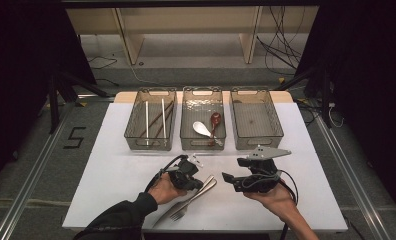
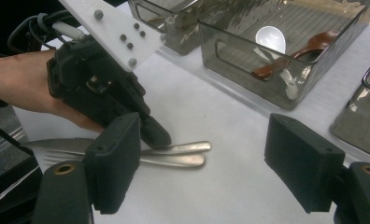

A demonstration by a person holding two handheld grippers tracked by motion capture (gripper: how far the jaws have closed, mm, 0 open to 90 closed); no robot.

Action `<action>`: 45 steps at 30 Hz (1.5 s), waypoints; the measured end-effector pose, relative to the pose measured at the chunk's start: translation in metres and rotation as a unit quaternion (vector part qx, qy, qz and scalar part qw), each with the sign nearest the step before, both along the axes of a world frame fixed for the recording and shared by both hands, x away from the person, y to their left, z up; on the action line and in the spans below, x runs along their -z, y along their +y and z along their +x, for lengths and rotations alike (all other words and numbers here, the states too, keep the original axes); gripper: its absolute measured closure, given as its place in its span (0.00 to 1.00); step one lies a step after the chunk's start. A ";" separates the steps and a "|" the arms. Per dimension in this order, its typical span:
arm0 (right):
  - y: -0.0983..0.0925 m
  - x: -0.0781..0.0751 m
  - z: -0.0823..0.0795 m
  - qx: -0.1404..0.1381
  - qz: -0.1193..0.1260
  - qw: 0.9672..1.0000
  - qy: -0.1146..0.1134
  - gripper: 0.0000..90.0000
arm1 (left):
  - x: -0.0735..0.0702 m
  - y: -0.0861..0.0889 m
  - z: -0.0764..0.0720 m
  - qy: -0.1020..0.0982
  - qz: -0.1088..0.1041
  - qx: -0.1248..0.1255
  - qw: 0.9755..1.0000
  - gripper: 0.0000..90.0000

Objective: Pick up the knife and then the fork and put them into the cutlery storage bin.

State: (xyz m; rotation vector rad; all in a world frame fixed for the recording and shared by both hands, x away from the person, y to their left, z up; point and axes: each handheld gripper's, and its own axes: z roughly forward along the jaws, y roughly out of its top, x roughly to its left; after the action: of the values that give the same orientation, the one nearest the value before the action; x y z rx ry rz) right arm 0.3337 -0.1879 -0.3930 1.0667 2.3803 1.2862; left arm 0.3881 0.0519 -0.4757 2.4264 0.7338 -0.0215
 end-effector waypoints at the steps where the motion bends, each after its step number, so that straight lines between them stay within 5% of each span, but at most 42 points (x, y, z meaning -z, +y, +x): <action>1: 0.000 0.000 0.000 0.000 0.000 1.000 0.000 0.31 | 0.000 0.000 0.000 -0.001 0.000 0.001 1.000 0.99; 9: 0.000 0.000 0.000 0.000 -0.001 1.000 0.001 0.31 | -0.005 0.005 0.001 -0.008 -0.003 -0.008 1.000 0.98; 16: 0.002 0.001 0.000 -0.007 -0.004 1.000 0.000 0.31 | -0.029 0.036 0.003 -0.030 -0.036 -0.051 0.998 0.85; 30: 0.032 0.008 0.000 -0.078 -0.056 0.995 -0.002 0.31 | -0.064 0.100 -0.020 -0.084 -0.102 -0.119 0.984 0.47; 35: 0.049 0.017 0.007 -0.119 -0.084 0.989 0.008 0.30 | -0.071 0.111 -0.030 -0.107 -0.131 -0.129 0.977 0.37; 45: 0.077 0.039 0.019 -0.187 -0.158 0.969 0.023 0.30 | -0.077 0.130 -0.044 -0.138 -0.163 -0.146 0.966 0.26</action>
State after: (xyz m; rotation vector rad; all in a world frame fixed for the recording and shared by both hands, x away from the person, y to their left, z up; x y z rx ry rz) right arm 0.3527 -0.1112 -0.4323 0.5788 2.7938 0.9341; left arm 0.3441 0.1820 -0.3992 1.9399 0.8740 0.2857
